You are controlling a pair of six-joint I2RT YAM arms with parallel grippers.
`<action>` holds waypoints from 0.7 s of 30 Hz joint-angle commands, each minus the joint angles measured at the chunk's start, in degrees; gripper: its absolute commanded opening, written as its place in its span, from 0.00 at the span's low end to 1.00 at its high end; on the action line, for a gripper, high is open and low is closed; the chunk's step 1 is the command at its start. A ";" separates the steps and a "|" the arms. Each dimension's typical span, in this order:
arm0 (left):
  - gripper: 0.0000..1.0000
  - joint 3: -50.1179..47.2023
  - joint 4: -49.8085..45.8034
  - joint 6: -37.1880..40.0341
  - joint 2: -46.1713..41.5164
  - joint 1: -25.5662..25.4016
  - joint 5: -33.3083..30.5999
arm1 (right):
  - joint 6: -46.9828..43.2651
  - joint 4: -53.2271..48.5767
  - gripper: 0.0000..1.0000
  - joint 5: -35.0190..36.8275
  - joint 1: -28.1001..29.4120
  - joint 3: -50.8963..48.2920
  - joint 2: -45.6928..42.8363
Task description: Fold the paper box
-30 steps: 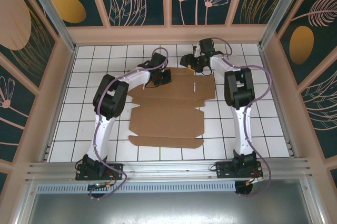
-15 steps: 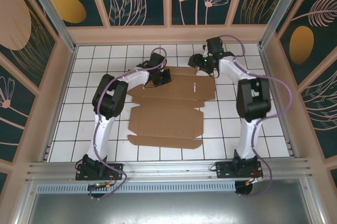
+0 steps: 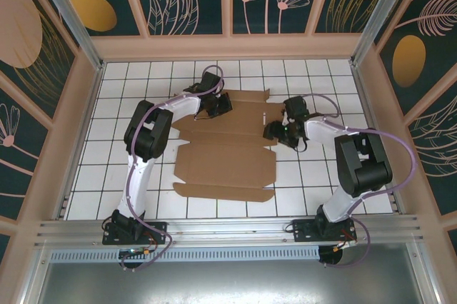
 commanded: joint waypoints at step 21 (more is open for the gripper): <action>0.00 -2.27 -4.01 -1.08 1.11 1.12 0.74 | 5.04 0.94 0.65 -6.56 9.16 6.54 0.99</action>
